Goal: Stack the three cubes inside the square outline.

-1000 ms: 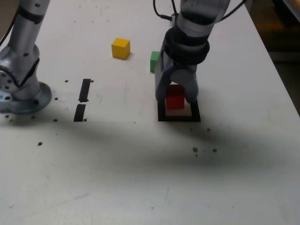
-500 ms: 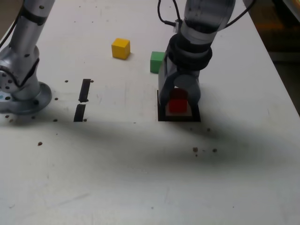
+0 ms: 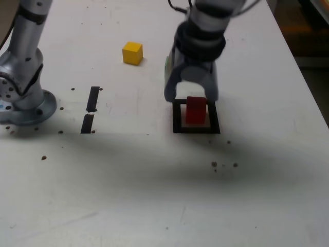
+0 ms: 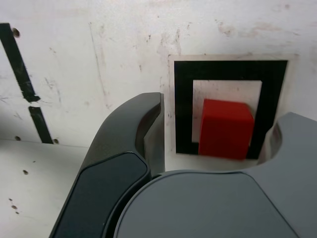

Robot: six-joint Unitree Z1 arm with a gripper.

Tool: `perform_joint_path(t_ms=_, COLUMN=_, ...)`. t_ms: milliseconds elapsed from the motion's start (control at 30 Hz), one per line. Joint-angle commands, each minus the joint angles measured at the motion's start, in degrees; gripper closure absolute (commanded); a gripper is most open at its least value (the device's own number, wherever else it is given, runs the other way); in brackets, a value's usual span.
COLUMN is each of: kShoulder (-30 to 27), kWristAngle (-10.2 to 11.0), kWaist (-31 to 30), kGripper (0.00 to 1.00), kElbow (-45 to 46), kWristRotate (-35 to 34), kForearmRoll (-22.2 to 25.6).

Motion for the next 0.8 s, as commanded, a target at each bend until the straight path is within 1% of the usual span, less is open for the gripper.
perform_joint_path(t_ms=0, kShoulder=-2.5, kWristAngle=0.6, kWaist=0.1, kGripper=0.0, kElbow=-0.3, kWristRotate=1.1, kForearmRoll=0.3)
perform_joint_path(t_ms=133, kShoulder=-8.0, kWristAngle=2.3, kWaist=1.6, kGripper=0.0, kElbow=0.6, kWristRotate=3.8, kForearmRoll=0.6)
perform_joint_path(t_ms=233, kShoulder=-11.6, kWristAngle=3.6, kWaist=4.5, kGripper=0.0, kElbow=2.8, kWristRotate=6.2, kForearmRoll=0.8)
perform_joint_path(t_ms=300, kShoulder=-13.0, kWristAngle=4.6, kWaist=6.9, kGripper=0.01, kElbow=4.1, kWristRotate=8.3, kForearmRoll=0.9)
perform_joint_path(t_ms=433, kShoulder=-13.1, kWristAngle=6.2, kWaist=12.2, kGripper=0.01, kElbow=5.5, kWristRotate=13.8, kForearmRoll=1.3)
perform_joint_path(t_ms=567, kShoulder=-12.7, kWristAngle=7.4, kWaist=16.1, kGripper=0.01, kElbow=7.5, kWristRotate=17.8, kForearmRoll=1.2)
perform_joint_path(t_ms=667, kShoulder=-13.1, kWristAngle=8.2, kWaist=18.7, kGripper=0.01, kElbow=10.2, kWristRotate=20.1, kForearmRoll=0.2)
perform_joint_path(t_ms=767, kShoulder=-13.5, kWristAngle=8.6, kWaist=21.6, kGripper=0.0, kElbow=13.8, kWristRotate=22.5, kForearmRoll=-1.8)
